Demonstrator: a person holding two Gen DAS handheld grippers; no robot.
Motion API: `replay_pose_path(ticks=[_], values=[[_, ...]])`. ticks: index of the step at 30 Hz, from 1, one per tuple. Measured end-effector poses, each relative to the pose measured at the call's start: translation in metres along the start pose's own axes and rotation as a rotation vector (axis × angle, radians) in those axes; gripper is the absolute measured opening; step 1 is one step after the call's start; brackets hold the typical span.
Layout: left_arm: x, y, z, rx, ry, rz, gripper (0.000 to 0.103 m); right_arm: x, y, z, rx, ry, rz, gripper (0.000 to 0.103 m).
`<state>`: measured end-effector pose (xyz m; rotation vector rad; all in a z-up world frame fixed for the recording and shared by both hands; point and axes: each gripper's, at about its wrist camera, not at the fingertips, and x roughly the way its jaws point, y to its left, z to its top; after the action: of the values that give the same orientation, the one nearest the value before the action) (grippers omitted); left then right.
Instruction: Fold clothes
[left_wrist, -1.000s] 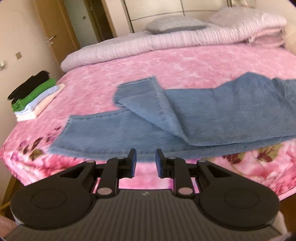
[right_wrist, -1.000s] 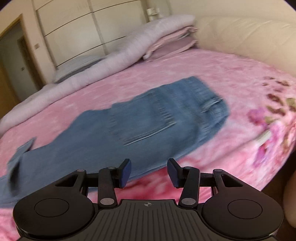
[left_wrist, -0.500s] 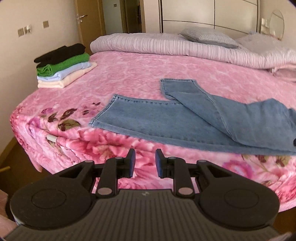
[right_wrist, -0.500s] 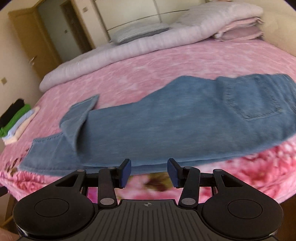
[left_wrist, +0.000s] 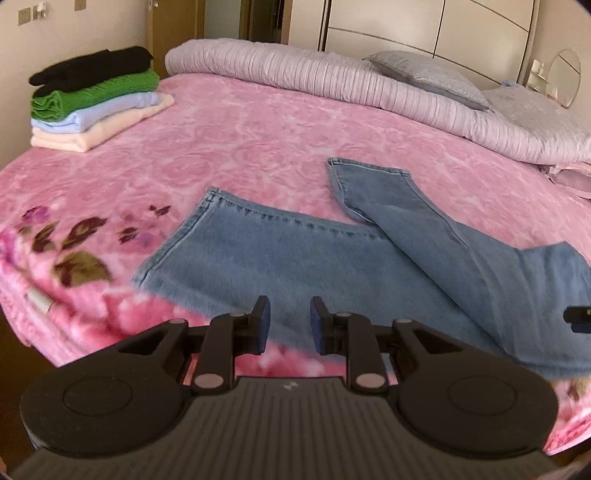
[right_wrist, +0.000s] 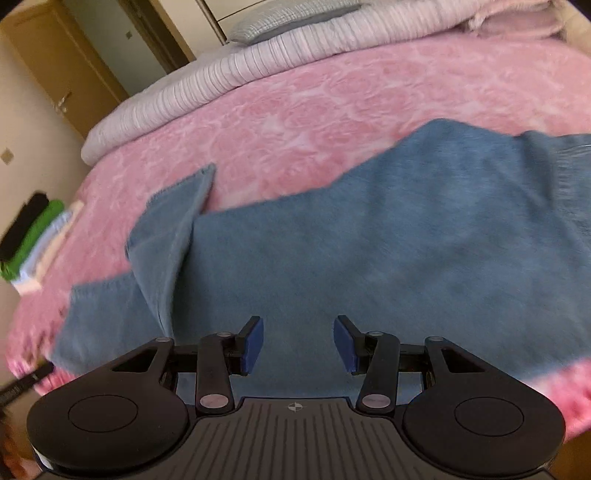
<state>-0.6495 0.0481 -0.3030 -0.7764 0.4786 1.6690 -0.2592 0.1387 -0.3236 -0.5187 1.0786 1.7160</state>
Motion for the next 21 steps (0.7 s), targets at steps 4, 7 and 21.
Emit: replay_pose_path(ticks=[4,7,21], values=[[0.041,0.008,0.022,-0.013,0.048,-0.021,0.021,0.04,0.001,0.028,0.078,0.009,0.098,0.047],[0.068,0.015,0.039,-0.024,0.067,-0.028,0.021,0.069,0.0,0.044,0.156,0.019,0.21,0.047],[0.123,0.088,0.064,-0.272,0.107,-0.127,0.021,0.168,0.011,0.077,0.411,0.049,0.444,0.038]])
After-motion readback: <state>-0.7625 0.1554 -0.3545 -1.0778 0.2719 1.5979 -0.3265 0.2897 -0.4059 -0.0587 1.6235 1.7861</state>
